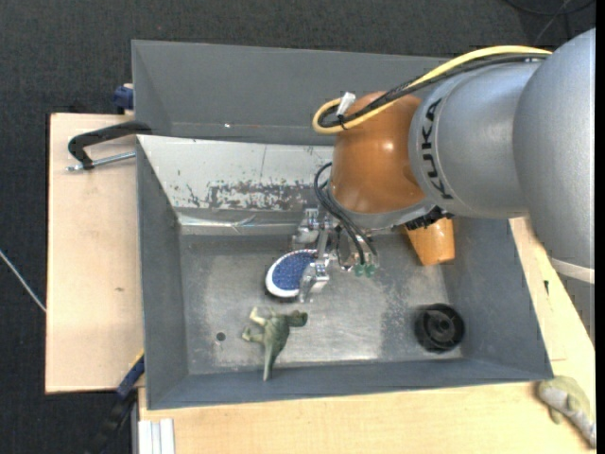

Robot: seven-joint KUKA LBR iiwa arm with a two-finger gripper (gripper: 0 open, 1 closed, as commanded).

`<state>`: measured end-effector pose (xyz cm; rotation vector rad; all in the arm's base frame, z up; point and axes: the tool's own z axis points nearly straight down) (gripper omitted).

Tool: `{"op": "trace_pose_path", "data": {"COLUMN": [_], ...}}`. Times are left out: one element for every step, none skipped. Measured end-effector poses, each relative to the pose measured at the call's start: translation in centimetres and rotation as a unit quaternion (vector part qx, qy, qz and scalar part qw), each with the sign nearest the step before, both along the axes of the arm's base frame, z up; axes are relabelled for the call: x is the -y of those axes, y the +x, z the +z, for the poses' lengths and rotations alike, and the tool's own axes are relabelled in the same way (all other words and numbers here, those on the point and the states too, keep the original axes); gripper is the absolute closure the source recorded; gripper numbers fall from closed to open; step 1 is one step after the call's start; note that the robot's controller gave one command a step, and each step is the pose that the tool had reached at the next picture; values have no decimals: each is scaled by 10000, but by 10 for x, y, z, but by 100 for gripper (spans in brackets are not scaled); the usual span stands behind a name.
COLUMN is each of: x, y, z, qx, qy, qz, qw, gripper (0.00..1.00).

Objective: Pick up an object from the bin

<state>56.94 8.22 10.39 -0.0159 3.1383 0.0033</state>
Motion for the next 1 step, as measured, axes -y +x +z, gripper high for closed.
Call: {"op": "trace_pose_path", "data": {"x": [-25], "y": [11], "z": [174], "qx": [48], "qy": [9], "qz": [-18], "qw": [10000], "gripper": [100]}}
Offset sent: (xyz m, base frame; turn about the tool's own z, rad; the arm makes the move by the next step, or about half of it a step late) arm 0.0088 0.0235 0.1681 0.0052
